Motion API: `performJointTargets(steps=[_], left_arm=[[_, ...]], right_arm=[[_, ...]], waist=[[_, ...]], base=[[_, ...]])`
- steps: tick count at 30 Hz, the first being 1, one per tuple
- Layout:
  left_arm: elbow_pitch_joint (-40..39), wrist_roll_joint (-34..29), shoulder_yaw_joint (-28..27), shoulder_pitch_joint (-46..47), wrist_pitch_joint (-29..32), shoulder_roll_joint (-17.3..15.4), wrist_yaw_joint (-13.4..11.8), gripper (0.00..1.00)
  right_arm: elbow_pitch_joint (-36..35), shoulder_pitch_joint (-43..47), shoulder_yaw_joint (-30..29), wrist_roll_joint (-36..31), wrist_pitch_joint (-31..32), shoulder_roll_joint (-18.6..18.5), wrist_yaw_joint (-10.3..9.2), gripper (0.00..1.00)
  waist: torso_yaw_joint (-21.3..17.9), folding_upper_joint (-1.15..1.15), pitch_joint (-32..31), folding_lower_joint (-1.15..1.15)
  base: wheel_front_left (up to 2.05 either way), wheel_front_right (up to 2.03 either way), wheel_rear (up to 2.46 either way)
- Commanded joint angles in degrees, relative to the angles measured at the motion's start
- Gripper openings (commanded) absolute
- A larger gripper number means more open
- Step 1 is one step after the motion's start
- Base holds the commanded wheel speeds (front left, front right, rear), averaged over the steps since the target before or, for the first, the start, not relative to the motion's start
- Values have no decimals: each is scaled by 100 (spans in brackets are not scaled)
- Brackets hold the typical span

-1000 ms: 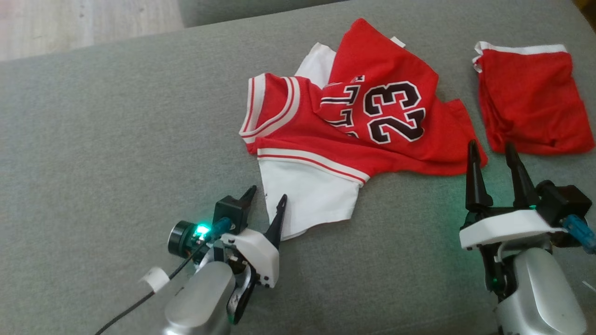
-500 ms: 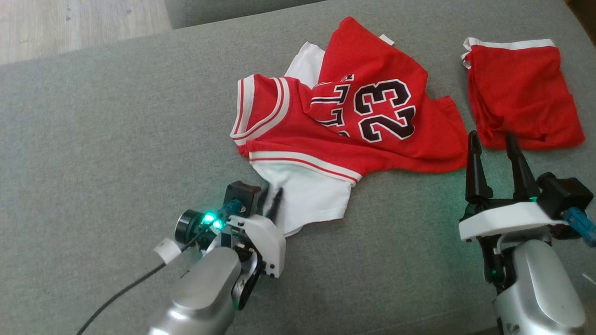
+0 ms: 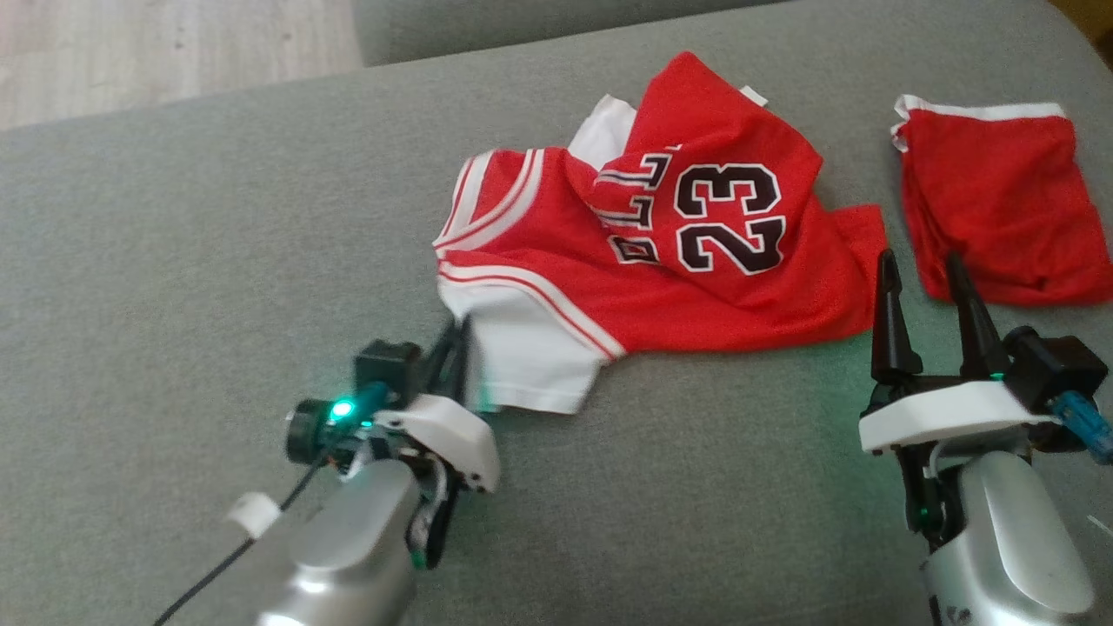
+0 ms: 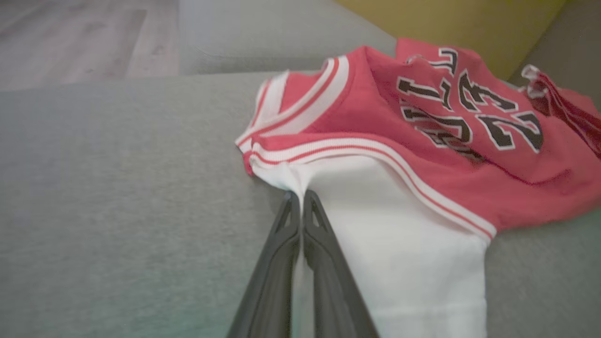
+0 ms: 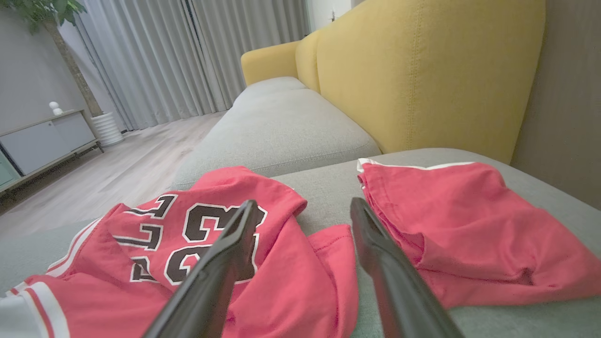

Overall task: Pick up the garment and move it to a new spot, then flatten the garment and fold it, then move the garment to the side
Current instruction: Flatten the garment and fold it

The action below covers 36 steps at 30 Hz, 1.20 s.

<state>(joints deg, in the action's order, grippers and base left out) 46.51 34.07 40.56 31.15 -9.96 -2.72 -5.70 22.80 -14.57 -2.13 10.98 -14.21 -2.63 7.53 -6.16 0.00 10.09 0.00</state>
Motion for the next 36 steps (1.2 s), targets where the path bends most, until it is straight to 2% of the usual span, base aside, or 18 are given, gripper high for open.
performJointTargets(steps=[1,6,14,25,26,27,28,36], left_arm=[[-117,80,-320,104,-199,-166,-86,0],[-318,242,-845,-9,-457,-438,-270,0],[-849,229,-1525,-546,-501,-792,-451,0],[-1314,-23,-1941,-1295,-503,-803,-521,0],[-1434,-90,-1944,-1392,-503,-755,-427,18],[-1549,-154,-1954,-1421,-503,-734,-390,76],[-1664,-228,-1960,-1447,-503,-723,-337,100],[-2738,-895,-2367,-1726,-503,-544,0,100]], right_arm=[[-153,-71,126,-64,-47,-25,-4,100],[-138,3,166,-103,33,-25,-4,100],[-137,134,234,-134,166,-25,-4,100],[-118,249,298,-125,291,-25,-4,100],[-107,266,307,-112,294,-25,-4,100],[-100,274,315,-99,291,-25,-4,100],[-94,280,320,-87,285,-25,-4,100],[-135,387,340,45,138,-25,-4,100]], waist=[[100,0,-82,0],[310,0,-209,0],[609,0,-382,0],[784,0,-543,0],[800,0,-567,0],[809,0,-577,0],[817,0,-588,0],[869,0,-679,0]], base=[[0,0,0],[0,0,0],[0,0,0],[0,0,0],[0,0,0],[0,0,0],[0,0,0],[0,0,0]])
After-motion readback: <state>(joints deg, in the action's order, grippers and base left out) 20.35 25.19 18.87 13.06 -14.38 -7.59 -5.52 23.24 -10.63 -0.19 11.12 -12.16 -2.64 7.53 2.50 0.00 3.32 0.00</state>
